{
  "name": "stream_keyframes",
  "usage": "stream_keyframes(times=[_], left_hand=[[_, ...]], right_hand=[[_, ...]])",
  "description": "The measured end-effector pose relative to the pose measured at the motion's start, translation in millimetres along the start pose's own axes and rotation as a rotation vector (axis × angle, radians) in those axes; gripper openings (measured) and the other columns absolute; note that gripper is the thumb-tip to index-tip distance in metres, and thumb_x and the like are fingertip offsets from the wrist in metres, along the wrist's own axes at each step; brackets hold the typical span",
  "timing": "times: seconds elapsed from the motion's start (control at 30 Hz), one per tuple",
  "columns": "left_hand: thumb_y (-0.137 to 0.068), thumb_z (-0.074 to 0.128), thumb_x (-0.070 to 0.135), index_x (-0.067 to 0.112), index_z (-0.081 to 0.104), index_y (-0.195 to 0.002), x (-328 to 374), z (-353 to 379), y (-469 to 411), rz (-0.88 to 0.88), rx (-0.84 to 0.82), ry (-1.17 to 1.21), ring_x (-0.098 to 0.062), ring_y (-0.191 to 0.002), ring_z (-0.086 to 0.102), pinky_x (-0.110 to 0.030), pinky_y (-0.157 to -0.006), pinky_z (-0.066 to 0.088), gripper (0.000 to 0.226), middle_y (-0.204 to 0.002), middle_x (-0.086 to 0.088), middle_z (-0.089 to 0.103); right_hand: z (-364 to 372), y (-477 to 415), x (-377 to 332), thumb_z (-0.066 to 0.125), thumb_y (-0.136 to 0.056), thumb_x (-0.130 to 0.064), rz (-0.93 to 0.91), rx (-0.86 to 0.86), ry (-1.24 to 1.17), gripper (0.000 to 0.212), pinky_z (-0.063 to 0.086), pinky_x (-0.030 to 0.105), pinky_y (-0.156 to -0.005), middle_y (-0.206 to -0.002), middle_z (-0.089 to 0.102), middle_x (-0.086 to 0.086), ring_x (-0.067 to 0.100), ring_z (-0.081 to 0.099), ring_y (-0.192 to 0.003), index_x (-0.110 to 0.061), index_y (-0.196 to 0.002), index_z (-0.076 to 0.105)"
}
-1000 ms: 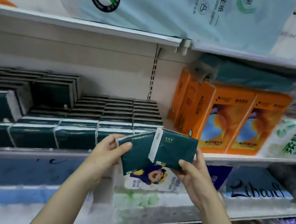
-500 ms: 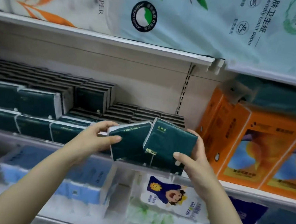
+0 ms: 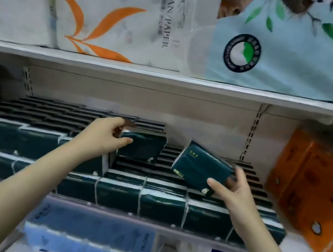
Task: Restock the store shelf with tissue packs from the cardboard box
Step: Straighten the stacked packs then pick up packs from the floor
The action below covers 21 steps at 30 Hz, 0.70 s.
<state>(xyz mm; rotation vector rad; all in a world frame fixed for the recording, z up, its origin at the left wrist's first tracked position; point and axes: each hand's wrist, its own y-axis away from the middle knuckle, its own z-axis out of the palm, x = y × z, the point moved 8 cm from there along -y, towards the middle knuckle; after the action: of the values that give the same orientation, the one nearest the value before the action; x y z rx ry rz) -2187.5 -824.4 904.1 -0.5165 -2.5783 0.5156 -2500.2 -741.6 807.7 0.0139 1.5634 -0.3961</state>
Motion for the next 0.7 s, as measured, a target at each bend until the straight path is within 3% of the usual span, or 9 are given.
stream_keyframes(times=[0.13, 0.2, 0.33, 0.47, 0.57, 0.7], left_hand=[[-0.086, 0.07, 0.03, 0.025, 0.058, -0.129, -30, 15, -25, 0.023, -0.076, 0.019, -0.019, -0.092, 0.06, -0.025, -0.073, 0.041, 0.045, -0.112, 0.001, 0.065], [-0.085, 0.071, 0.028, 0.025, 0.058, -0.129, -44, 25, -34, 0.009, -0.085, 0.037, -0.02, -0.103, 0.06, -0.023, -0.08, 0.042, 0.047, -0.123, 0.002, 0.061], [-0.082, 0.073, 0.035, 0.025, 0.062, -0.127, -64, 41, -51, 0.019, -0.127, -0.04, -0.023, -0.118, 0.057, -0.029, -0.099, 0.044, 0.048, -0.131, -0.001, 0.062], [-0.08, 0.068, 0.047, 0.035, 0.054, -0.129, -67, 57, -59, -0.019, -0.267, -0.203, -0.025, -0.129, 0.045, -0.033, -0.107, 0.038, 0.051, -0.136, 0.004, 0.053], [-0.073, 0.066, 0.051, 0.045, 0.049, -0.126, -68, 62, -61, -0.04, -0.339, -0.133, -0.028, -0.131, 0.04, -0.043, -0.108, 0.037, 0.056, -0.139, 0.005, 0.049], [-0.06, 0.055, 0.058, 0.053, 0.046, -0.12, -65, 65, -64, -0.008, -0.443, -0.083, -0.029, -0.132, 0.037, -0.047, -0.109, 0.035, 0.062, -0.14, 0.006, 0.045]], right_hand=[[29, -19, 12, 0.075, -0.081, -0.01, 0.011, 0.025, 0.07, 0.052, 0.05, 0.017, -0.077, -0.109, 0.065, -0.013, -0.002, 0.062, -0.1, -0.034, -0.12, 0.051], [37, -24, 16, 0.076, -0.082, -0.011, 0.007, 0.039, 0.1, 0.06, 0.051, 0.023, -0.084, -0.112, 0.065, -0.014, -0.004, 0.063, -0.098, -0.036, -0.128, 0.047], [52, -31, 25, 0.077, -0.081, -0.012, 0.017, 0.028, 0.174, 0.064, 0.052, 0.033, -0.094, -0.118, 0.066, -0.008, 0.009, 0.064, -0.107, -0.038, -0.131, 0.045], [63, -37, 28, 0.077, -0.08, -0.011, 0.034, 0.0, 0.195, 0.062, 0.053, 0.026, -0.086, -0.111, 0.069, -0.008, 0.008, 0.067, -0.102, -0.037, -0.128, 0.047], [73, -40, 24, 0.076, -0.082, -0.011, 0.038, -0.03, 0.212, 0.058, 0.05, 0.011, -0.071, -0.104, 0.064, -0.02, -0.005, 0.065, -0.091, -0.047, -0.116, 0.047], [79, -42, 20, 0.077, -0.081, -0.016, 0.034, -0.065, 0.247, 0.06, 0.048, 0.007, -0.071, -0.117, 0.056, -0.021, -0.01, 0.056, -0.099, -0.048, -0.12, 0.045]])
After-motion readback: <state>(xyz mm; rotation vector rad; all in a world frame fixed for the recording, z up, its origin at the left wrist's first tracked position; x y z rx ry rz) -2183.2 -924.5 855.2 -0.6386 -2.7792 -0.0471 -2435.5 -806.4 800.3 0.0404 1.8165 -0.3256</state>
